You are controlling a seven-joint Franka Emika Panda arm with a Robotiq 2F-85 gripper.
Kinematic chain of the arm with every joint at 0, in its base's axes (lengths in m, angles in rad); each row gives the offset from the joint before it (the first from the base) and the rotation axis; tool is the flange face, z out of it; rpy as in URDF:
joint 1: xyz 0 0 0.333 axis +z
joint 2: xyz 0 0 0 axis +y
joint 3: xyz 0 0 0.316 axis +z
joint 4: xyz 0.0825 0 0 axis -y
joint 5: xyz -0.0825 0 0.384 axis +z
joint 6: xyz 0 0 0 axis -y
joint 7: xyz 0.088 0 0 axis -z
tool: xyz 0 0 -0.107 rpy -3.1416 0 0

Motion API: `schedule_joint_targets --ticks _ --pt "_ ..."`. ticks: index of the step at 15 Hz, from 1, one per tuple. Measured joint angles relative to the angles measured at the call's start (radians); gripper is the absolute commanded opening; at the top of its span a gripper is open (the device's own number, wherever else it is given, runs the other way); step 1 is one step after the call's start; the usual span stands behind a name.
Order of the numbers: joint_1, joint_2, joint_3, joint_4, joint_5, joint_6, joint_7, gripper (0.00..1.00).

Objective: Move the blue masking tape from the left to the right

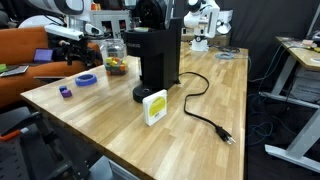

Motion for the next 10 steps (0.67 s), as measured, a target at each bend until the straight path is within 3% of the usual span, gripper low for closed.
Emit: schedule_joint_targets --ticks 10 --pt "0.006 0.136 -0.020 0.103 -0.024 -0.004 0.033 1.00"
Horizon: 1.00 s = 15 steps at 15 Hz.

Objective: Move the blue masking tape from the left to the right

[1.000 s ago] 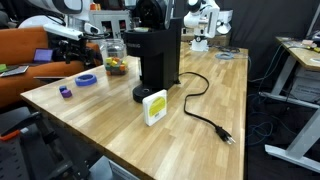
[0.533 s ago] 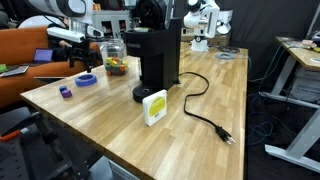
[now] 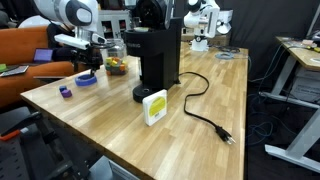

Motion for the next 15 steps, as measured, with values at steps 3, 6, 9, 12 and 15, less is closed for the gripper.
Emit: schedule_joint_targets --ticks 3,6,9,12,15 --pt "0.000 0.022 0.000 0.016 0.000 -0.002 0.000 1.00" --pt "0.000 0.030 0.000 0.018 0.000 -0.004 0.000 1.00" --pt "0.000 0.040 -0.001 0.019 0.000 -0.007 0.000 1.00" --pt "0.000 0.042 -0.010 0.019 -0.007 -0.017 0.000 1.00" --pt "-0.001 0.043 -0.022 0.023 -0.015 -0.032 0.000 1.00"
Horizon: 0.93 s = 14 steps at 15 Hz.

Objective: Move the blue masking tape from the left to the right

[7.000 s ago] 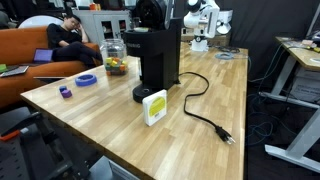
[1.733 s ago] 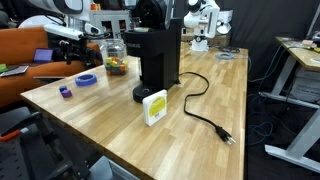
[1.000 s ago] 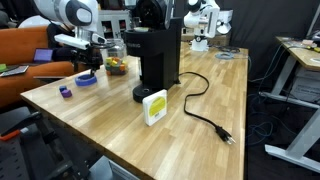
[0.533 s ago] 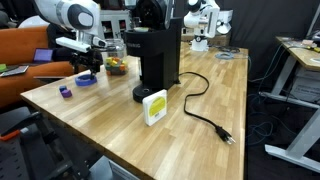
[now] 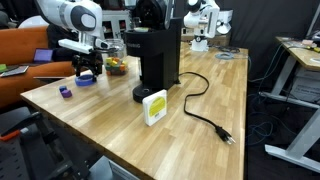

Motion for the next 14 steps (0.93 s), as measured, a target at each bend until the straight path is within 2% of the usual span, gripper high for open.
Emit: schedule_joint_targets --ticks 8,9,11,14 --pt "0.001 0.046 -0.004 0.045 -0.002 -0.008 0.000 0.99" --pt "0.000 0.053 -0.004 0.051 -0.002 -0.008 0.000 0.79" --pt "0.000 0.058 -0.004 0.059 -0.002 -0.008 0.000 0.68" --pt "0.000 0.057 -0.005 0.071 -0.006 -0.008 0.000 0.45"
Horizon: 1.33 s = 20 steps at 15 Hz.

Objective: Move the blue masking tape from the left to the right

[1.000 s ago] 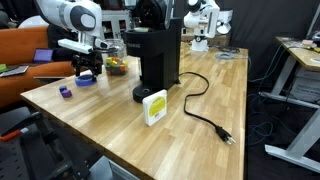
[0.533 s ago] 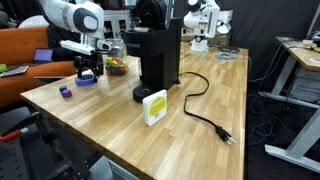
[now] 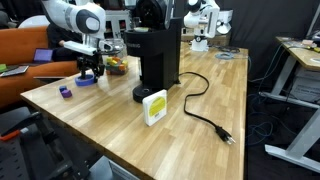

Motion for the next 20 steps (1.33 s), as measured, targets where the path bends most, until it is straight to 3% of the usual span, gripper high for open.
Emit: schedule_joint_targets --ticks 7,14,20 --pt "0.000 0.000 -0.001 0.011 -0.012 0.000 0.001 0.00" --pt "0.000 -0.007 -0.002 0.003 -0.012 0.001 0.004 0.04" --pt "0.000 -0.120 0.005 -0.120 -0.012 0.007 0.031 0.04"
